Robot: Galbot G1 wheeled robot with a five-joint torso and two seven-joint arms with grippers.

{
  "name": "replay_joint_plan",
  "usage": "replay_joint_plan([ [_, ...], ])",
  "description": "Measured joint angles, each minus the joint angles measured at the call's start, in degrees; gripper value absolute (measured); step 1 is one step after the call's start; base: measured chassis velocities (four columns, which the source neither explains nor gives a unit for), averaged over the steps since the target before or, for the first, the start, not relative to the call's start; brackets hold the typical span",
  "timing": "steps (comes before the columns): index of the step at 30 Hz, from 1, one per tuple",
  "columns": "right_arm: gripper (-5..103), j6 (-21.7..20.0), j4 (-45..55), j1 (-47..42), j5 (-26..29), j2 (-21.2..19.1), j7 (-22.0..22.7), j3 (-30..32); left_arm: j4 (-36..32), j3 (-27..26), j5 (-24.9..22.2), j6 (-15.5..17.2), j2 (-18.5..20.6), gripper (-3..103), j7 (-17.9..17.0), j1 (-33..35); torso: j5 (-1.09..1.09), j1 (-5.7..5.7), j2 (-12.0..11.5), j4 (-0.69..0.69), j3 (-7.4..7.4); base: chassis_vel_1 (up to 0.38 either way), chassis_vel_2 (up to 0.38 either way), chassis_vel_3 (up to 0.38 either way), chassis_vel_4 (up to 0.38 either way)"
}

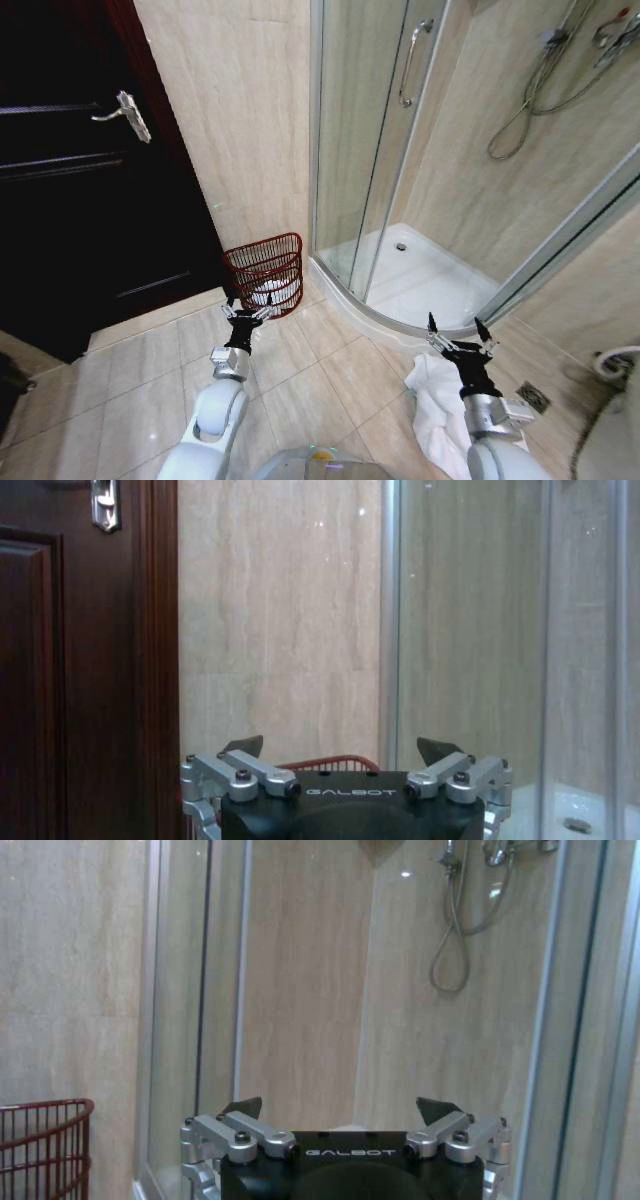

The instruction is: Discard the used towel into the hamper.

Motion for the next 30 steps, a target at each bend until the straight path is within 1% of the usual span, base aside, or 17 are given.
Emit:
replay_joint_plan([
  [8, 100, 0.35, -0.96, 0.53, 0.34, 0.00, 0.29, 0.26, -0.35, 0.50, 1.23, -0.01, -1.39, 100, 0.04, -0.25, 0.01, 0.00, 0.00, 0.00, 0.00, -0.032, -0.134, 0.043, 0.133],
  [23, 100, -0.48, -1.21, 1.18, 1.57, -0.93, 0.29, 0.81, -0.07, 1.30, 3.00, -0.18, -3.44, 100, 0.19, 0.12, 0.00, 0.00, 0.00, 0.00, 0.00, -0.063, -0.157, 0.064, 0.158],
  [26, 100, -0.49, -1.42, 1.21, 1.74, -0.99, 0.29, 0.81, -0.03, 1.52, 4.12, 0.78, -3.74, 100, 0.17, 0.41, 0.00, -0.01, 0.00, 0.00, 0.00, -0.042, -0.155, 0.045, 0.149],
  [30, 100, -0.39, -1.75, 1.47, 1.68, -0.77, 0.30, 0.59, -0.14, 1.83, 4.76, 1.00, -3.88, 100, 0.10, 0.53, 0.01, -0.01, 0.00, 0.00, 0.00, -0.045, -0.160, 0.034, 0.138],
])
